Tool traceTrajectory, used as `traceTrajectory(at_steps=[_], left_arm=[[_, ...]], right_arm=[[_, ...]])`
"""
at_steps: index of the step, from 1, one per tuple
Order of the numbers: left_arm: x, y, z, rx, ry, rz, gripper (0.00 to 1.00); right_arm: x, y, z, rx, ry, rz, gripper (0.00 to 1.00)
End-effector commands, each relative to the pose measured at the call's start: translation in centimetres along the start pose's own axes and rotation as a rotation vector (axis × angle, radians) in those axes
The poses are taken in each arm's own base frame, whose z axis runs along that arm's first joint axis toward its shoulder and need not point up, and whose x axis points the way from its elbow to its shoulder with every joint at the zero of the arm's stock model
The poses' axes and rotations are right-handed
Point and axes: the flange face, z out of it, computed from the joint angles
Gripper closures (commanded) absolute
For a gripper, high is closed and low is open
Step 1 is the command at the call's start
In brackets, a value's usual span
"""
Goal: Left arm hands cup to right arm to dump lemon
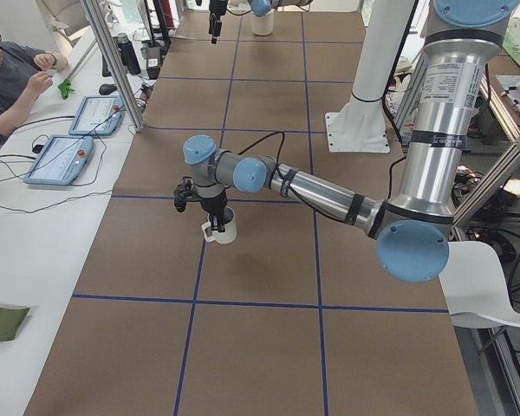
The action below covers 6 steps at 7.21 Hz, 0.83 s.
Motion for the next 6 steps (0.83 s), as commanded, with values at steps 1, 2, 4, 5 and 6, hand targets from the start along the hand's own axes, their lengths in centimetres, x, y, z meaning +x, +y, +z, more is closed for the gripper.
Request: traceTrajectory(at_steps=[1,2,4,5,6], left_arm=[[1.4,4.3,4.3,0.036,0.068,-0.050,1.00],[2.9,5.5,5.9,0.012,0.069,-0.042,1.00],[2.4,6.5,7.2,-0.015,0.053,-0.025,0.88],[2.2,6.6,7.0,-0.010,0.051,-0.024,0.01],[2.2,7.1,6.5,-0.004,0.056,0.013,0.00]], right_arm=[[6.9,2.6,-2.6,-0.091,0.024,-0.059,0.00],[8.0,4.0,-2.8,-0.120,0.036,-0.070,0.00],[9.5,7.5,-3.0,-0.139,0.044,-0.042,0.00],[10.9,8.9,-2.2,-0.162,0.049,-0.027,0.00],[11.6,10.0,-1.3,-0.180,0.057,-0.017,0.00]])
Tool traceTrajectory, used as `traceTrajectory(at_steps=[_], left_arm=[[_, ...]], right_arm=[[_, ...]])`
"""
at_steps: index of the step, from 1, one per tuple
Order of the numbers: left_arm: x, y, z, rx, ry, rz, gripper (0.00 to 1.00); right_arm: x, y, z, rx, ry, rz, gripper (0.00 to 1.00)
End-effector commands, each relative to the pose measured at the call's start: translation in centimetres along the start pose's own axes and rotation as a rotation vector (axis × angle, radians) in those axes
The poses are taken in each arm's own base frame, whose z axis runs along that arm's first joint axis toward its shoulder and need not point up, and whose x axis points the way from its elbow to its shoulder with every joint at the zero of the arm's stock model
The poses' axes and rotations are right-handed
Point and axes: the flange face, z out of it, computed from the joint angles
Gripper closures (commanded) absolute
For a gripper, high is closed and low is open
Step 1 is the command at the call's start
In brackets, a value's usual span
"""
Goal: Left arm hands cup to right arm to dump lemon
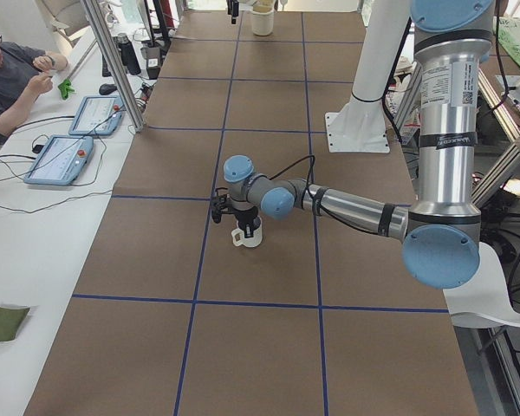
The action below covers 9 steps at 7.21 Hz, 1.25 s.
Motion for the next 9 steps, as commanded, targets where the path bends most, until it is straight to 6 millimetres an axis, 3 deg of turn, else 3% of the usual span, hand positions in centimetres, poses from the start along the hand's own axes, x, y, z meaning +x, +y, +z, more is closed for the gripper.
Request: traceTrajectory(at_steps=[1,2,3,5,6,7,8,9], left_arm=[[0.3,1.0,-1.9,0.018,0.022,0.148,0.00],[0.5,1.3,-3.1,0.033,0.029,0.194,0.00],[-0.9,0.1,-4.8,0.075,0.030,0.160,0.00],[-4.7,-4.0,-9.7,0.189,0.033,0.145,0.00],[-6.0,-6.7,-10.3,0.215,0.008,0.207,0.00],[-7.9,-8.8,-9.6,0.209,-0.009,0.186,0.00],[-10.8,-12.4,-11.9,0.247,-0.008,0.117,0.00],[-13.9,-13.9,-12.8,0.254,-0.010,0.146,0.00]], right_arm=[[1.9,2.3,1.6,-0.039,0.003,0.030,0.00],[3.3,3.7,2.6,-0.067,0.009,0.044,0.00],[4.6,3.8,2.1,-0.059,0.016,0.068,0.00],[6.6,4.1,1.6,-0.057,0.018,0.104,0.00],[8.4,4.4,1.3,-0.059,0.009,0.128,0.00],[11.5,6.5,1.5,-0.078,0.000,0.118,0.00],[14.5,9.1,1.9,-0.098,0.005,0.113,0.00],[16.5,10.6,1.5,-0.094,0.005,0.154,0.00]])
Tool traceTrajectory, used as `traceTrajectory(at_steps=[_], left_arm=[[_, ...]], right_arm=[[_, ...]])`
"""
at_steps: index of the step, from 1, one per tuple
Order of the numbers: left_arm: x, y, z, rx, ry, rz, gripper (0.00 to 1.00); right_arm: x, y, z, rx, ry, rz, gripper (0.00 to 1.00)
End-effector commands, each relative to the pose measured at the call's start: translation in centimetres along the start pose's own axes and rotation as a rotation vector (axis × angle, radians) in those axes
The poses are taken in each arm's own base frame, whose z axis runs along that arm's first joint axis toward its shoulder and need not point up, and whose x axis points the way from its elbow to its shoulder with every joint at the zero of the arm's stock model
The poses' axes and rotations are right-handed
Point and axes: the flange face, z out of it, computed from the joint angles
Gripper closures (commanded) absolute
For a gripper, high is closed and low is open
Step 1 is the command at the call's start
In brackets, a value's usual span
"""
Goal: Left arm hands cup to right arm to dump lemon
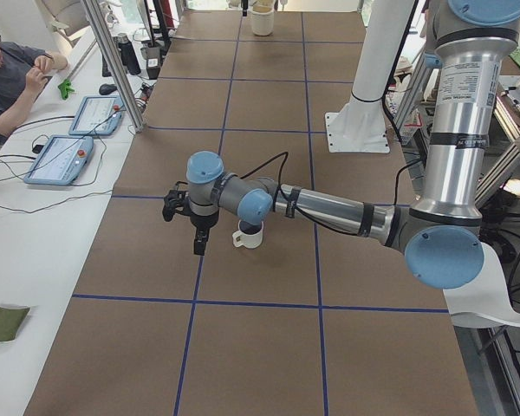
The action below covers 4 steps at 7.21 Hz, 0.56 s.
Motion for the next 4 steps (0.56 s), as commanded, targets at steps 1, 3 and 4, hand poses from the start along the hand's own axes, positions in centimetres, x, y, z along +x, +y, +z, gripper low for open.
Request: traceTrajectory(at_steps=[1,3,4], left_arm=[[-5.8,-2.1,-1.4,0.017,-0.018,0.181,0.00],[-8.2,-0.6,-2.4,0.041,-0.032,0.223,0.00],[-9.7,0.8,-1.7,0.038,-0.086,0.218,0.00]], right_arm=[[4.6,3.2,0.3,-0.017,-0.013,0.063,0.00],[5.5,3.1,0.5,-0.021,-0.011,0.082,0.00],[5.5,3.1,0.4,-0.018,-0.011,0.080,0.00]])
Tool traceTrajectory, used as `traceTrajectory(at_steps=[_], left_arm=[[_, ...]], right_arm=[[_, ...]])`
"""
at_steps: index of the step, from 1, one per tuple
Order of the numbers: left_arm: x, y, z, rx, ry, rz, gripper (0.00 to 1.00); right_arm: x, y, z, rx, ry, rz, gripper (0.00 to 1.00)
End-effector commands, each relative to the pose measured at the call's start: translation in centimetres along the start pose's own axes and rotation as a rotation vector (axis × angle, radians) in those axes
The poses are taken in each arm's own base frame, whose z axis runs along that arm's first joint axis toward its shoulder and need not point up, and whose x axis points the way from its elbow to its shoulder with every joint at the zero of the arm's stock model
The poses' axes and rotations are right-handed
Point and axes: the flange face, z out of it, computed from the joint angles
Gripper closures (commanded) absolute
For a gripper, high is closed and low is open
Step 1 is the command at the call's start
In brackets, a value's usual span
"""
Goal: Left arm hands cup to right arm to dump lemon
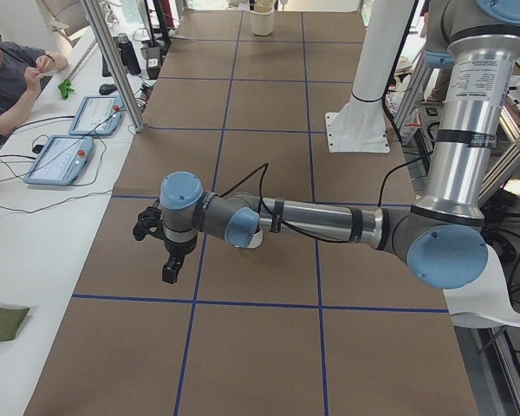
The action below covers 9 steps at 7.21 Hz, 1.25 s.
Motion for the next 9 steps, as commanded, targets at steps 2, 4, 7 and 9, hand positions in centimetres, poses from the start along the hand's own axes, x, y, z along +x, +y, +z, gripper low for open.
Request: traceTrajectory(at_steps=[2,4,7,9], left_arm=[[-1.0,1.9,0.0,0.007,-0.046,0.012,0.00],[0.7,1.6,-1.4,-0.061,0.009,-0.041,0.00],[1.1,3.5,-1.1,-0.131,0.046,-0.045,0.00],[1.1,3.8,-1.1,-0.146,0.063,-0.026,0.00]], right_arm=[[0.2,0.0,-0.1,0.029,-0.002,-0.017,0.00],[1.6,0.2,1.3,0.005,-0.002,0.005,0.00],[4.4,0.3,1.1,-0.001,-0.108,0.078,0.00],[6.5,1.1,2.3,-0.020,-0.109,0.105,0.00]])
